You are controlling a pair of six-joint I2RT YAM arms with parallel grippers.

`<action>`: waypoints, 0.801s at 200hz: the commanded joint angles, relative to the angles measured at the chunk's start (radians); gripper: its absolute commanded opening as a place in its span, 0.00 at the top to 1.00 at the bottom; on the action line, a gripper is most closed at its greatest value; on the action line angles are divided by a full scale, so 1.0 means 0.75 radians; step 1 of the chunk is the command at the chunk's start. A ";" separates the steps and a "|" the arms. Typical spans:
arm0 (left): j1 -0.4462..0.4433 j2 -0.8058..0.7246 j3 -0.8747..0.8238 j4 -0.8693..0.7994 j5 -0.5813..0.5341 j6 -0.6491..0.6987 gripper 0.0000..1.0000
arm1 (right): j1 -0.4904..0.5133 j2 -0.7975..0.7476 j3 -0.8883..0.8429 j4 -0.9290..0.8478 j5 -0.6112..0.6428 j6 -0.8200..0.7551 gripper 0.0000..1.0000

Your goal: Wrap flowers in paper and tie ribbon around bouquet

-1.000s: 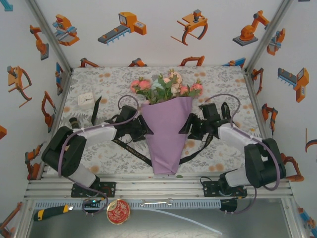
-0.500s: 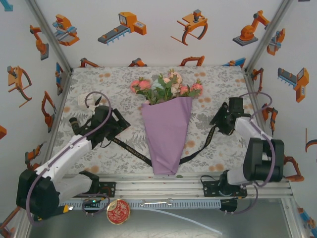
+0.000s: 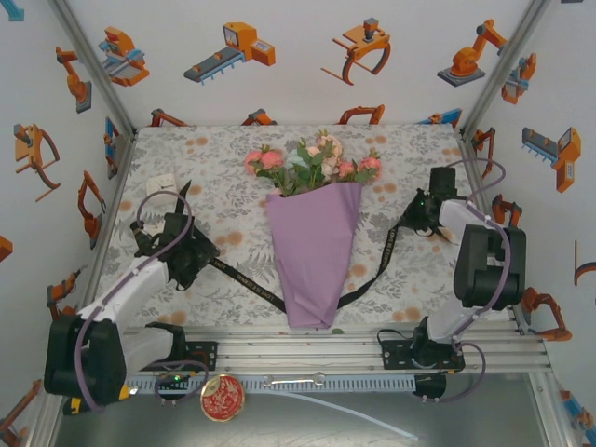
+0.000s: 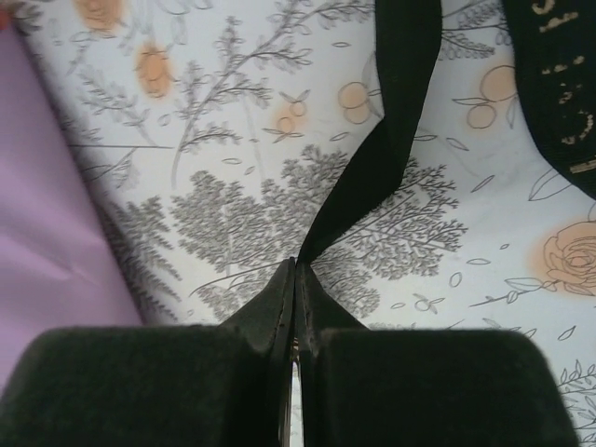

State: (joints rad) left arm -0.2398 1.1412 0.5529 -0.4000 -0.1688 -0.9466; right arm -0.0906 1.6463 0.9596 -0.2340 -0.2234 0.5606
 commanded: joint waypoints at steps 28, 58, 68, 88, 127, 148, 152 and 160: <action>0.033 0.215 0.100 0.113 -0.195 -0.074 0.36 | -0.007 -0.157 -0.074 0.001 -0.133 0.024 0.94; 0.084 0.288 0.123 0.169 -0.249 -0.065 0.52 | -0.007 -0.210 -0.088 -0.021 -0.146 0.020 0.94; 0.108 0.324 0.125 0.203 -0.214 -0.063 0.59 | -0.008 -0.222 -0.095 -0.017 -0.145 0.025 0.94; 0.150 0.415 0.147 0.259 -0.128 -0.066 0.77 | -0.007 -0.227 -0.094 -0.010 -0.158 0.035 0.93; 0.221 0.496 0.267 0.324 -0.069 -0.007 1.00 | -0.009 -0.209 -0.067 0.011 -0.096 0.032 0.94; 0.283 0.551 0.367 0.341 -0.040 0.018 1.00 | -0.024 -0.134 0.008 0.039 -0.053 0.030 0.96; 0.296 0.563 0.386 0.352 -0.033 0.026 1.00 | -0.029 -0.113 0.029 0.043 -0.052 0.030 0.96; 0.320 0.592 0.420 0.376 -0.014 0.035 1.00 | -0.035 -0.076 0.069 0.052 -0.056 0.032 0.96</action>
State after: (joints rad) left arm -0.0490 1.5425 0.7860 -0.1658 -0.2176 -0.9649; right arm -0.0956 1.5272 0.9203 -0.2306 -0.2977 0.5785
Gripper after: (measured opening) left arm 0.008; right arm 0.046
